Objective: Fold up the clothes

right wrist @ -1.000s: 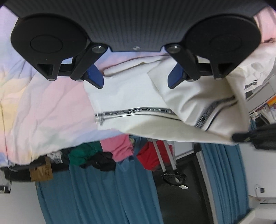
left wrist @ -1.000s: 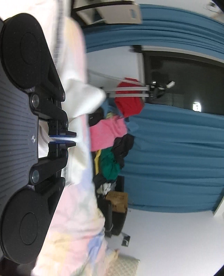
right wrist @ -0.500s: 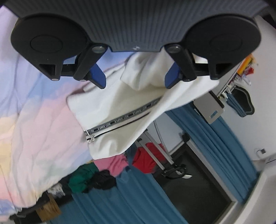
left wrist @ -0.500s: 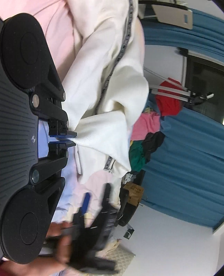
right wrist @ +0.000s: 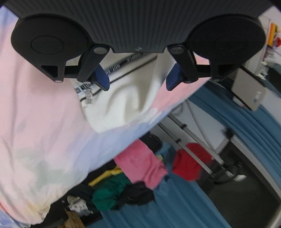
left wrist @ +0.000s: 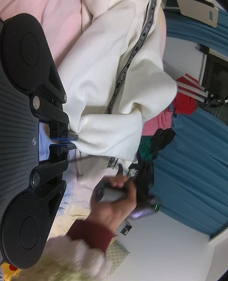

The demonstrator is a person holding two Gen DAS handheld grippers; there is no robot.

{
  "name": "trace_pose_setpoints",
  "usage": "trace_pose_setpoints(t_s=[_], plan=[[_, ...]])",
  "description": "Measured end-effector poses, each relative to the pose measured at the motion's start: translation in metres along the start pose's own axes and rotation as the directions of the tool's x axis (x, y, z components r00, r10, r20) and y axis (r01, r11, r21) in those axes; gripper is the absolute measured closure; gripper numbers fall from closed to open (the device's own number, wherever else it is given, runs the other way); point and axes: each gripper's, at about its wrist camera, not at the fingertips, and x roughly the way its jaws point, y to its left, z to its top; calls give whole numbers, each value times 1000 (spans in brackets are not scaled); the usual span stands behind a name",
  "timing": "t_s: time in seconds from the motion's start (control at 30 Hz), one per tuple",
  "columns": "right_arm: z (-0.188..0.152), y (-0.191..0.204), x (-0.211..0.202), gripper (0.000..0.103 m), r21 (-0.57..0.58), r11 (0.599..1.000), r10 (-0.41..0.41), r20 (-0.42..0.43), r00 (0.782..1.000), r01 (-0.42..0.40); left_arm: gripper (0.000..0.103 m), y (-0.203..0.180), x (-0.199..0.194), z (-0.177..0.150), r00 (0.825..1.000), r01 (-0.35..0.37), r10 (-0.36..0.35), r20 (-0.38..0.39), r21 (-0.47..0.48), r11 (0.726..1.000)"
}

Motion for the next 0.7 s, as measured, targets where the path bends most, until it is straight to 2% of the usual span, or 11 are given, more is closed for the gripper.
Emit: trace_pose_setpoints(t_s=[0.07, 0.13, 0.17, 0.27, 0.37, 0.43, 0.53, 0.6, 0.63, 0.7], plan=[[0, 8, 17, 51, -32, 999, -38, -9, 999, 38, 99, 5, 8, -2, 1000, 11, -11, -10, -1, 1000], [0, 16, 27, 93, -81, 992, -96, -10, 995, 95, 99, 8, 14, -3, 1000, 22, -22, -20, -4, 1000], [0, 19, 28, 93, -96, 989, -114, -6, 993, 113, 99, 10, 17, -3, 999, 27, -27, -25, -5, 1000], [6, 23, 14, 96, -91, 992, -81, 34, 996, 84, 99, 9, 18, -5, 999, 49, -48, -11, 11, 999], [21, 28, -26, 96, -86, 996, 5, 114, 993, 5, 99, 8, 12, -5, 998, 65, -66, 18, 20, 998], [28, 31, -63, 96, -94, 994, 70, 182, 981, -54, 99, 5, 6, -6, 997, 74, -75, 35, 32, 997], [24, 19, -130, 96, -103, 986, 157, 320, 934, -131, 99, -2, -4, -10, 995, 81, -84, 56, 56, 995], [18, 1, -177, 96, -94, 981, 194, 410, 891, -170, 99, -6, -11, -13, 993, 86, -91, 70, 72, 994], [13, -10, -199, 96, -87, 980, 200, 451, 870, -180, 99, -9, -14, -14, 993, 88, -94, 77, 80, 993], [0, -40, -235, 96, -49, 990, 141, 502, 853, -135, 99, -13, -19, -16, 992, 86, -93, 81, 93, 992]])
